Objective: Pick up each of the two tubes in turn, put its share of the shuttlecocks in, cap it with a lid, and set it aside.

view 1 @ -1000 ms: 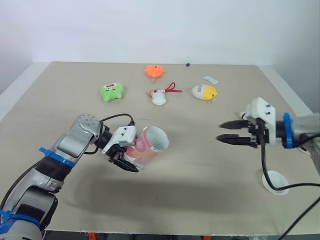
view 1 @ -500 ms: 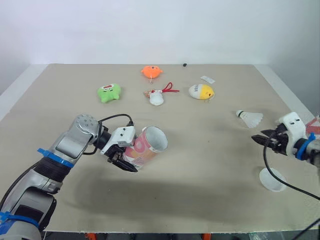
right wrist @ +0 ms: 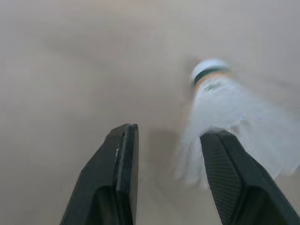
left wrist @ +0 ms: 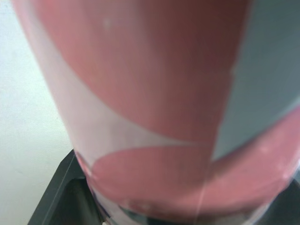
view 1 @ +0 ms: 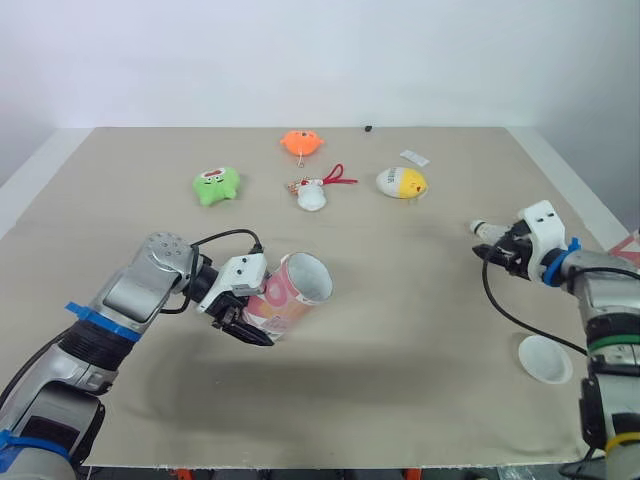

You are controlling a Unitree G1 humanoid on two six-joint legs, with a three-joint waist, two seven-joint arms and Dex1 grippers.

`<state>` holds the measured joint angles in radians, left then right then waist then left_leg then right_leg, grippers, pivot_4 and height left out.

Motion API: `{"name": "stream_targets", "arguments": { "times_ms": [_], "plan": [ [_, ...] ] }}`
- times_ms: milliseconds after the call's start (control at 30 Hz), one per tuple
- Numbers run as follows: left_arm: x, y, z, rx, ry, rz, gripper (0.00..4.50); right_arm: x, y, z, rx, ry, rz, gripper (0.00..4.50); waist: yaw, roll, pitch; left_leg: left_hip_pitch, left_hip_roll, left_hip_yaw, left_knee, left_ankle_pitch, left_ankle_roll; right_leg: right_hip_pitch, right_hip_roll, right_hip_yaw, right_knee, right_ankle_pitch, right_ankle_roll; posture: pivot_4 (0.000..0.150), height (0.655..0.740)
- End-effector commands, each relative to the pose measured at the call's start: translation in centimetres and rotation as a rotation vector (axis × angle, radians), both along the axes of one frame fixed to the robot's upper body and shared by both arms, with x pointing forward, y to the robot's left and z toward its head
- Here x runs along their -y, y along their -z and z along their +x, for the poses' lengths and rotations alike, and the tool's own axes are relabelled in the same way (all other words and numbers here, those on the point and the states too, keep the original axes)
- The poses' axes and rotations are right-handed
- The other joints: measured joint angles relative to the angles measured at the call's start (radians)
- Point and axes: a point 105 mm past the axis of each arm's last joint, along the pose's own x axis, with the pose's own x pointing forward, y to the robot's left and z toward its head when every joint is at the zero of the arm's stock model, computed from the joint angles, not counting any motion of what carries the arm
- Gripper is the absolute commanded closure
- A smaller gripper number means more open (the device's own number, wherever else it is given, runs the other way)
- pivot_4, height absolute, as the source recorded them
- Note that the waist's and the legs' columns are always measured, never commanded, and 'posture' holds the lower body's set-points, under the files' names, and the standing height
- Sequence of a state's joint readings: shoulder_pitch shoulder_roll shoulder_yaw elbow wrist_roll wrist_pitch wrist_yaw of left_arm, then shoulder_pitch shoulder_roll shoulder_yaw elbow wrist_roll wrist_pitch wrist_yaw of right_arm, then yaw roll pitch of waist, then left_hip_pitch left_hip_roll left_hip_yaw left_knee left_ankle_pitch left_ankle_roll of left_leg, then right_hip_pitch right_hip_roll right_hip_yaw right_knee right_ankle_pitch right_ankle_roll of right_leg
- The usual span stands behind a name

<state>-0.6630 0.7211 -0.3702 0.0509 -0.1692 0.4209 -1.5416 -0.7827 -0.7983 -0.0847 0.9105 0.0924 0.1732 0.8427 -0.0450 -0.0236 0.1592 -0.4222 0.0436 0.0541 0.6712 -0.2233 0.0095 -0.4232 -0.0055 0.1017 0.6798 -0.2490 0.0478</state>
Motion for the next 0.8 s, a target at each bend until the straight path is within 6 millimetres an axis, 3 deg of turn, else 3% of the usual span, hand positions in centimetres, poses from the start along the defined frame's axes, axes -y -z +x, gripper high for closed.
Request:
{"name": "stream_targets", "arguments": {
  "times_ms": [33, 67, 100, 233, 300, 367, 500, 633, 800],
  "plan": [
    [-0.2, -0.2, -0.2, 0.008, -0.007, -0.003, 1.62, 0.2, -1.6, 0.4, 0.058, -0.004, -0.008, 3.92, 0.0, 0.0, 0.0, 0.0, 0.0, 0.0, 0.0, 0.0, 0.0, 0.0, 0.0, 0.0, 0.0, 0.0, 0.0, 0.15, 0.7323],
    [-0.2, -0.2, -0.2, 0.008, -0.008, -0.003, 1.62, 0.2, -1.6, 0.4, 0.058, -0.005, -0.008, 4.32, 0.0, 0.0, 0.0, 0.0, 0.0, 0.0, 0.0, 0.0, 0.0, 0.0, 0.0, 0.0, 0.0, 0.0, 0.0, 0.15, 0.7323],
    [-0.2, -0.2, -0.2, 0.006, -0.009, -0.004, 1.62, 0.3, -1.8, 0.3, 0.067, -0.012, -0.009, 4.44, 0.0, 0.0, 0.0, 0.0, 0.0, 0.0, 0.0, 0.0, 0.0, 0.0, 0.0, 0.0, 0.0, 0.0, -0.001, 0.15, 0.7323],
    [-0.2, -0.1, -0.4, 0.003, -0.006, -0.003, 1.62, -1.3, -4.5, -0.6, 0.129, -0.155, -0.032, 4.44, 0.0, 0.0, 0.0, 0.0, 0.0, 0.0, -0.001, 0.0, 0.0, 0.0, 0.0, 0.0, 0.0, 0.0, -0.001, 0.15, 0.7323],
    [-0.2, -0.1, -0.5, 0.002, -0.003, -0.003, 1.62, -4.5, -7.1, -2.3, 0.18, -0.353, -0.016, 4.44, 0.0, 0.002, 0.001, 0.0, 0.0, -0.001, -0.001, 0.0, 0.0, 0.0, 0.0, -0.001, 0.0, 0.0, -0.001, 0.15, 0.7323],
    [-0.2, -0.1, -0.5, 0.001, 0.0, -0.002, 1.62, -9.5, -9.2, -6.2, 0.206, -0.654, -0.055, 4.44, 0.001, 0.006, 0.003, 0.0, 0.0, -0.001, -0.001, 0.0, 0.0, 0.0, 0.0, -0.001, 0.0, 0.0, -0.001, 0.15, 0.7323],
    [0.0, -0.1, -0.4, 0.0, 0.01, -0.003, 1.62, -16.2, -9.8, -12.0, 0.192, -0.994, -0.136, 4.44, 0.001, 0.008, 0.004, -0.001, 0.002, -0.004, -0.001, -0.001, 0.001, 0.0, 0.003, -0.004, 0.001, -0.004, 0.002, 0.15, 0.7323],
    [0.2, -0.1, -0.3, 0.0, 0.02, -0.005, 1.62, -19.3, -10.3, -13.6, 0.227, -1.12, -0.172, 4.44, 0.001, 0.007, 0.004, -0.001, 0.002, -0.004, 0.001, 0.0, -0.001, 0.0, 0.002, -0.004, 0.001, -0.002, 0.003, 0.15, 0.7323],
    [0.3, -0.2, -0.1, 0.002, 0.023, -0.007, 1.62, -21.7, -10.1, -14.3, 0.236, -1.22, -0.226, 4.44, 0.001, 0.006, 0.005, -0.001, 0.001, -0.002, 0.003, 0.001, -0.001, 0.0, 0.0, -0.001, 0.001, -0.003, 0.001, 0.15, 0.7323]
  ]
}}
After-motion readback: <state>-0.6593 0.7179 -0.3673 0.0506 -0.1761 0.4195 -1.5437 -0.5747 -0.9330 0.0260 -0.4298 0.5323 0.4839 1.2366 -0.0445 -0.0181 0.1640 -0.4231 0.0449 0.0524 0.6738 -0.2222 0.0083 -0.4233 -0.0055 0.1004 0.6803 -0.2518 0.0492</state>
